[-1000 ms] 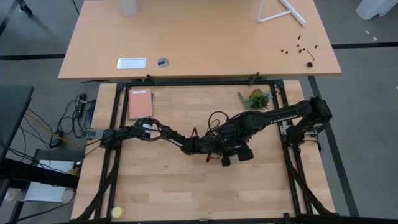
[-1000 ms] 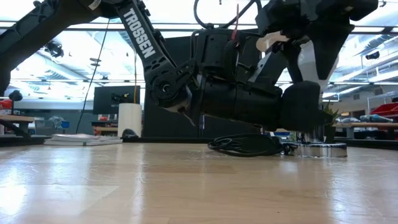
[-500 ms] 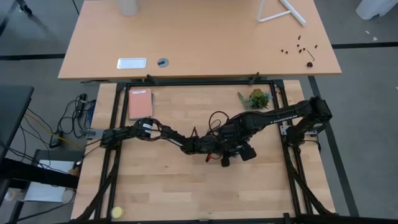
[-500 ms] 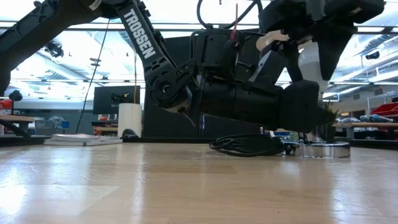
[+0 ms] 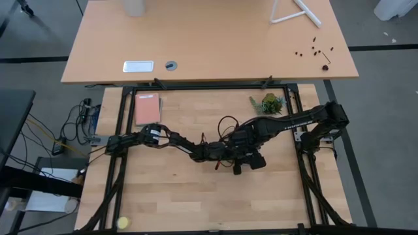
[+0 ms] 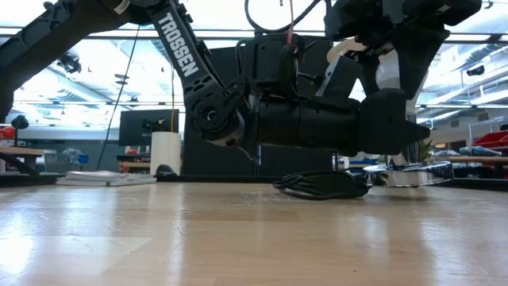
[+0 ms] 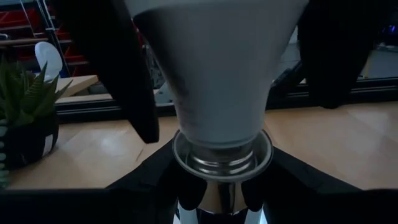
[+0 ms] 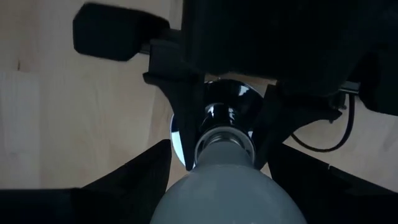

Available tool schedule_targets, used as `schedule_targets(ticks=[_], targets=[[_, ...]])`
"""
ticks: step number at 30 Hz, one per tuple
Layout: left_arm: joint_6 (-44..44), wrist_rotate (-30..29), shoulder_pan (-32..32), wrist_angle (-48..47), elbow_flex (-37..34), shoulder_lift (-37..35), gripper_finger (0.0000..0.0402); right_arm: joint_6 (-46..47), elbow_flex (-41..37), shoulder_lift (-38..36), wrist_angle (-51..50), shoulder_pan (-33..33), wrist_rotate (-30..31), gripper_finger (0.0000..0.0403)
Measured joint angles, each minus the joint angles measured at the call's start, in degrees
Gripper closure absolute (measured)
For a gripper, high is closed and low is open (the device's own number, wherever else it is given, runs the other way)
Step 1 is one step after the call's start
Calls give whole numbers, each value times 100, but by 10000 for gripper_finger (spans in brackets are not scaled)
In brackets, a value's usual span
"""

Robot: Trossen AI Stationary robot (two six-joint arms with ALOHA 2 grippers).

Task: Screw lightbulb
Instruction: Insert the lightbulb into the lamp

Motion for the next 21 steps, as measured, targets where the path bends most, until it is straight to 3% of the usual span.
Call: schedule_targets(ticks=[7,21], targets=[[-9,-5,0,54,0,0,215,166,2,0,581,16,-71,135],[-76,-39,2,31,-4,-7,215,470,2,2,458,42,90,135]])
